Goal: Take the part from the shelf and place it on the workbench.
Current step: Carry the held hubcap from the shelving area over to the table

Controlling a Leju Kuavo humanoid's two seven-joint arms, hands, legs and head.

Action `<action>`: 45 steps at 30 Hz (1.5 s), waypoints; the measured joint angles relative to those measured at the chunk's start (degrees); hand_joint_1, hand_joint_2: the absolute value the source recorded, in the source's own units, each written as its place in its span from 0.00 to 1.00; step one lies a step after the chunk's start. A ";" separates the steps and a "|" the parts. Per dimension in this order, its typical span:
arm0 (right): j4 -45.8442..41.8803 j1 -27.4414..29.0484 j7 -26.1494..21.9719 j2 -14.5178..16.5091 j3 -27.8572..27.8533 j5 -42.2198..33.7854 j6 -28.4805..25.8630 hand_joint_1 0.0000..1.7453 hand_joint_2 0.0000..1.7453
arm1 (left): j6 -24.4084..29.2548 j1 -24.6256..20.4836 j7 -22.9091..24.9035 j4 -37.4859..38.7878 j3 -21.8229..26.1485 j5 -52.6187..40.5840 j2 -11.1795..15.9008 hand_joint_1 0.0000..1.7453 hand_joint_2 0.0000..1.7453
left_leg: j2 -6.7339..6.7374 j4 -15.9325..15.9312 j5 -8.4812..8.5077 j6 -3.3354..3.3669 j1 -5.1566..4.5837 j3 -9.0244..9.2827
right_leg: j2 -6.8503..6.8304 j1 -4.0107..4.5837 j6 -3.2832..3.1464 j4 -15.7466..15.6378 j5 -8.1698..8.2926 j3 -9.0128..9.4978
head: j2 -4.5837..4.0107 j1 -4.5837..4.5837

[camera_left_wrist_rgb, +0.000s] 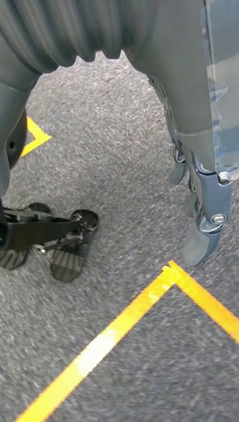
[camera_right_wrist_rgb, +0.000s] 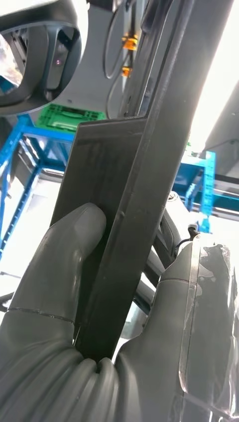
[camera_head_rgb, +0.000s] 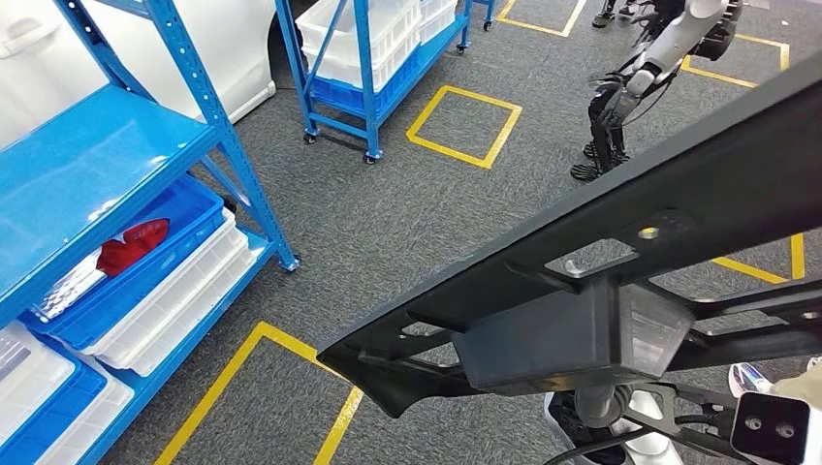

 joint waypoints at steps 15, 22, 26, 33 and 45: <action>1.16 -0.74 -0.04 0.00 1.44 -2.69 5.24 1.00 1.00 | 1.00 0.11 -0.25 0.00 0.10 1.80 -2.10 0.00 1.00 | -6.97 1.09 0.62 0.83 -0.08 -1.86 | 7.67 0.48 -0.72 0.21 0.18 0.11 | 0.00 -0.33; 1.99 -10.37 1.69 -7.13 6.77 -12.21 -6.98 1.00 1.00 | 1.15 -0.24 1.54 0.00 -0.58 1.50 -1.78 0.00 1.00 | -3.10 -0.09 1.55 2.26 -0.03 -1.51 | 2.61 -0.12 0.92 16.98 -7.73 -8.23 | 0.00 -0.02; 3.12 -15.41 3.12 -9.14 9.58 -14.58 -10.61 1.00 1.00 | 0.94 -0.60 1.57 0.00 -1.13 1.22 -1.69 0.00 1.00 | -1.20 0.39 1.15 1.68 -0.01 -1.47 | 0.61 -0.95 1.49 8.33 -2.54 -3.99 | 0.00 -0.01; 6.87 -22.96 4.35 -9.79 12.40 -16.35 -14.36 1.00 1.00 | -0.07 -1.27 0.74 -0.02 -2.01 0.84 -1.31 0.00 1.00 | -0.88 2.55 -0.85 -0.81 0.08 -2.00 | 0.81 -0.46 -1.04 0.98 -0.21 -0.80 | -0.01 -0.25; 12.09 -17.54 1.75 -4.21 12.67 -6.61 -6.23 1.00 1.00 | -0.61 -0.58 -0.44 0.04 -2.44 1.46 -1.32 0.00 1.00 | -7.40 1.75 0.92 1.30 -0.61 -2.96 | 7.62 0.50 -1.42 0.95 -0.14 -0.61 | 0.00 -0.50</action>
